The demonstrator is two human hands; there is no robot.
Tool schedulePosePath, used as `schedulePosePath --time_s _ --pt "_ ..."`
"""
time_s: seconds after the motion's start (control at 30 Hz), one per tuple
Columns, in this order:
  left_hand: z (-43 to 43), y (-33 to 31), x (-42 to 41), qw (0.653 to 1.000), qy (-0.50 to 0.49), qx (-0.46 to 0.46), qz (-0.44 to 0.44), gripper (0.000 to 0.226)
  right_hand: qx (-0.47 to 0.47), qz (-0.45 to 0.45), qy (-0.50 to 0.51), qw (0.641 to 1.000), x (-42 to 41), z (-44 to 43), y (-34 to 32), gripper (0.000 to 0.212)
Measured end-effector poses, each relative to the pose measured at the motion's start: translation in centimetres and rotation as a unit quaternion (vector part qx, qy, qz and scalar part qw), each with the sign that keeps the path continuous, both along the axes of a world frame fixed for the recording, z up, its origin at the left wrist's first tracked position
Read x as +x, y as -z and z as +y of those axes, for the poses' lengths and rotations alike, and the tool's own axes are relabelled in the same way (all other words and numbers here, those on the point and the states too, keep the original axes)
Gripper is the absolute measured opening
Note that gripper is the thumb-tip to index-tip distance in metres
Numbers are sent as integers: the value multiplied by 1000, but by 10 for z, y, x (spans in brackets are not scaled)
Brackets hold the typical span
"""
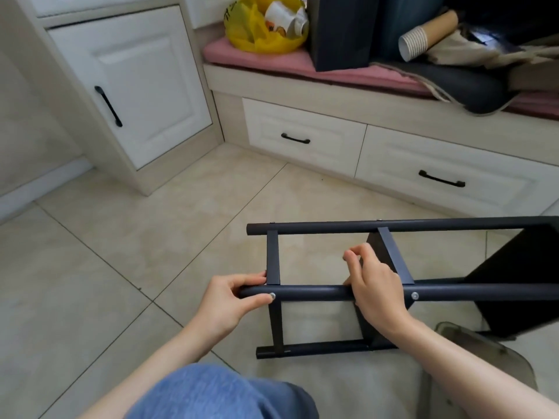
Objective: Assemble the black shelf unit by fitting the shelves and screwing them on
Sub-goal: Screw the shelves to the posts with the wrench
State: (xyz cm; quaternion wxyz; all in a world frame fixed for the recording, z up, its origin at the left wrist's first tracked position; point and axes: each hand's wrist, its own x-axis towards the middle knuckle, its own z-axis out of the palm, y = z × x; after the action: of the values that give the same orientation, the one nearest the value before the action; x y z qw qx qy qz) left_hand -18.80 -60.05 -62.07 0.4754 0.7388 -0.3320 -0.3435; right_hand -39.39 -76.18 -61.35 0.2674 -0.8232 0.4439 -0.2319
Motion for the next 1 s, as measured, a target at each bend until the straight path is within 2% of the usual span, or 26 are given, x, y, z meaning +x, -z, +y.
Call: schedulePosePath --time_s 0.1,0.23,0.37,0.43,0.6,0.73,0.83,0.93,1.0 --pt "2 2 -3 1000 5 3 -21 31 -3 20 -16 1000 -3 2 1 25" --pt "4 -1 -3 994 31 38 -99 26 -3 100 -43 994 -2 1 -4 29" --pt "1 -9 -4 975 83 83 -190 12 -30 170 -73 982 3 3 -12 27" --pt "-2 -13 -4 962 122 107 -221 12 -34 169 -96 980 10 4 -16 27" --pt "-7 -18 -2 912 208 164 -315 23 -64 102 -152 981 30 4 -16 39" --pt "-8 -17 0 898 233 164 -336 25 -121 71 -174 975 41 5 -6 26" --pt "-7 -17 1 894 240 160 -343 25 -167 77 -171 968 44 6 -6 21" --pt "-8 -18 1 890 241 158 -355 37 -149 99 -176 968 45 2 -6 22" --pt "-11 -18 0 870 244 167 -394 47 -137 117 -197 964 48 -1 -6 24"
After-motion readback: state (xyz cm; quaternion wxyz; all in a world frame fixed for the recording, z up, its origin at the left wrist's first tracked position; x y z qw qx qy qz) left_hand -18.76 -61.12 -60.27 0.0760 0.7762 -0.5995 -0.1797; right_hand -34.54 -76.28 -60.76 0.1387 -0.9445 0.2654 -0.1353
